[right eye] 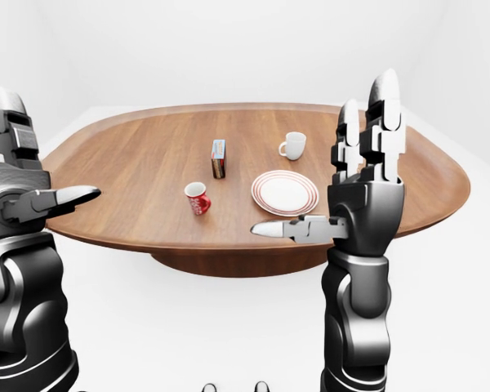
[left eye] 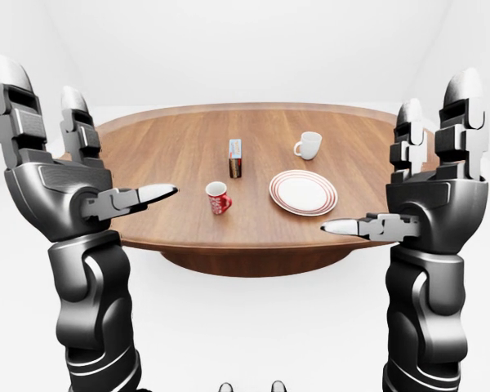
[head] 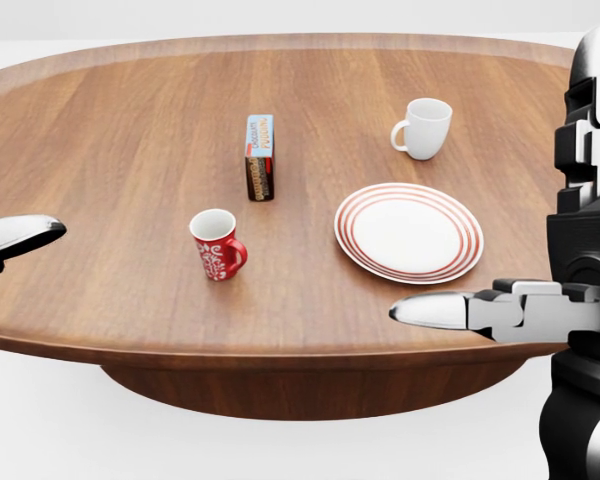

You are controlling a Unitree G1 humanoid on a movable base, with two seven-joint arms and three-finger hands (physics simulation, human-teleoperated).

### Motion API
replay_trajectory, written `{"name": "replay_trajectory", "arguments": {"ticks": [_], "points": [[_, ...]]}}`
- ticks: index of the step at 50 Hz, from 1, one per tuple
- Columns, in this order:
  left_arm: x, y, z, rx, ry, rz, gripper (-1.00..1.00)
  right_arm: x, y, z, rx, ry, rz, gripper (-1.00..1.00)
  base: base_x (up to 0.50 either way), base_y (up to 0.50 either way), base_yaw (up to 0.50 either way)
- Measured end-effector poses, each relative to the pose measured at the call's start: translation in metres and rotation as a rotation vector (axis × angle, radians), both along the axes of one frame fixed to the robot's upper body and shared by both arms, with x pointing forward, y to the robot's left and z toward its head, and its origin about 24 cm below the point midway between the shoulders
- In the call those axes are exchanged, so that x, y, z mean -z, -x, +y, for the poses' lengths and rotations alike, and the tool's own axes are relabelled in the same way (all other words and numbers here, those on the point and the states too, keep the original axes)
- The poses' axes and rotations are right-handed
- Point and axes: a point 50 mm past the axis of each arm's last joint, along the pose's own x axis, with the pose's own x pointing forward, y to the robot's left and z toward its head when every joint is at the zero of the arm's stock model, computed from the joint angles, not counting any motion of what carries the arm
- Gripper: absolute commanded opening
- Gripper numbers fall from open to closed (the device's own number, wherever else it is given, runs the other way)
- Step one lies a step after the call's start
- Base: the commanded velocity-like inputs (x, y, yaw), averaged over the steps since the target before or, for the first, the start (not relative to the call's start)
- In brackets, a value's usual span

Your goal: Pick up the red mug and put it on the plate

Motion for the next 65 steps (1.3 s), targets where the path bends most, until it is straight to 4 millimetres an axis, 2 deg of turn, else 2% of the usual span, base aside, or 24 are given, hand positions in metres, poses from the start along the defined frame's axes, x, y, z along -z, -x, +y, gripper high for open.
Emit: {"name": "replay_trajectory", "arguments": {"ticks": [20,34,65], "points": [[-0.0010,0.0025,0.0007,0.000,0.002,-0.009,0.95,-0.0020,0.0037,0.0002,-0.006,0.003,-0.014,1.00,0.00,0.50,0.00],[-0.0003,0.0025,0.0018,0.000,0.003,-0.005,0.96,-0.0006,0.0033,-0.0001,0.005,0.006,-0.007,1.00,0.01,0.04,0.00],[0.0017,0.0010,0.0032,0.002,0.006,0.006,0.96,-0.0008,0.0050,-0.0001,-0.005,0.002,-0.010,1.00,0.50,0.00,0.00]]}}
